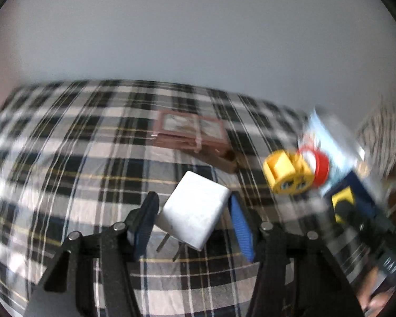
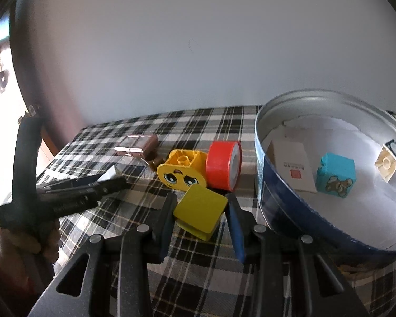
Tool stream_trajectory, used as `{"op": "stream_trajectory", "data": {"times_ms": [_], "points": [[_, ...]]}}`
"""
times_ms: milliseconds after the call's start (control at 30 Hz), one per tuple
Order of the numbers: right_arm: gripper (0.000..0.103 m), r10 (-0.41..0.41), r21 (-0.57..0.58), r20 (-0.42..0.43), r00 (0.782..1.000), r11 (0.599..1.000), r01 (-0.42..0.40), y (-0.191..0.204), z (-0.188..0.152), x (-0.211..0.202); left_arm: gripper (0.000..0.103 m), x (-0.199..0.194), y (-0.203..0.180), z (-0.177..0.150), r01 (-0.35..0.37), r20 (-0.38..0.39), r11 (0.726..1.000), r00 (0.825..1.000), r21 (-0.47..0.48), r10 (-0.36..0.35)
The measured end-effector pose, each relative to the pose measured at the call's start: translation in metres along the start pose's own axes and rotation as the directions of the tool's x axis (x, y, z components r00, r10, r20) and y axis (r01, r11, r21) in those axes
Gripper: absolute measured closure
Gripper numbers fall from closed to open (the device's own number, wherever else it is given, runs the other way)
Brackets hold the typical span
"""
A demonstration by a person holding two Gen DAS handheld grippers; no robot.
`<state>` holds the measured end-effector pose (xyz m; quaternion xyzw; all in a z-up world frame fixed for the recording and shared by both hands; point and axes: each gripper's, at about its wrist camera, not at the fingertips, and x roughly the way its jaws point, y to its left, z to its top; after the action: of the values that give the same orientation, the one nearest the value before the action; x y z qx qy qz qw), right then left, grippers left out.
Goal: Organize rigid objects
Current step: 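Close the left tool on the white box while the right tool holds the yellow cube, then carry the white box and yellow cube over the tin with both tools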
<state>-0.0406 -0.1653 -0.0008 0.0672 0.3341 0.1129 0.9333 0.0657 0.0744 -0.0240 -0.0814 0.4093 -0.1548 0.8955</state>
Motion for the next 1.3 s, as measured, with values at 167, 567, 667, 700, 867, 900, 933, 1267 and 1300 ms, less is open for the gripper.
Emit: {"op": "stream_trajectory", "data": {"times_ms": [167, 567, 667, 700, 867, 900, 933, 1267, 1300], "points": [[0.063, -0.057, -0.054, 0.131, 0.990, 0.996, 0.065, 0.006, 0.002, -0.028, 0.049, -0.018, 0.009, 0.000, -0.023, 0.119, 0.994, 0.992, -0.106, 0.036], [0.063, -0.179, -0.036, 0.310, 0.934, 0.979, 0.200, 0.003, 0.013, -0.051, 0.049, -0.049, -0.036, -0.003, -0.106, 0.379, 0.994, 0.920, -0.014, 0.103], [0.063, -0.199, -0.023, 0.334, 0.921, 0.975, 0.219, 0.000, 0.017, -0.056, 0.049, -0.050, -0.049, -0.006, -0.133, 0.403, 0.991, 0.908, 0.023, 0.112], [0.063, -0.202, -0.018, 0.336, 0.920, 0.975, 0.220, -0.002, 0.017, -0.058, 0.049, -0.051, -0.053, -0.007, -0.138, 0.409, 0.990, 0.905, 0.028, 0.115], [0.063, -0.231, -0.066, 0.367, 0.901, 0.960, 0.273, -0.008, 0.015, -0.059, 0.049, -0.053, -0.066, -0.011, -0.163, 0.437, 0.985, 0.891, 0.050, 0.126], [0.063, -0.235, -0.075, 0.375, 0.897, 0.957, 0.281, -0.009, 0.015, -0.059, 0.049, -0.054, -0.069, -0.013, -0.164, 0.439, 0.985, 0.889, 0.052, 0.125], [0.063, -0.242, -0.084, 0.384, 0.891, 0.952, 0.295, -0.010, 0.014, -0.060, 0.049, -0.054, -0.072, -0.014, -0.166, 0.443, 0.985, 0.888, 0.054, 0.126], [0.063, -0.238, -0.065, 0.391, 0.889, 0.956, 0.285, -0.023, 0.017, -0.068, 0.049, -0.044, -0.102, -0.020, -0.099, 0.416, 0.994, 0.906, 0.042, 0.072], [0.063, -0.234, -0.069, 0.394, 0.889, 0.957, 0.283, -0.023, 0.016, -0.070, 0.049, -0.043, -0.109, -0.021, -0.095, 0.414, 0.994, 0.908, 0.049, 0.067]]}}
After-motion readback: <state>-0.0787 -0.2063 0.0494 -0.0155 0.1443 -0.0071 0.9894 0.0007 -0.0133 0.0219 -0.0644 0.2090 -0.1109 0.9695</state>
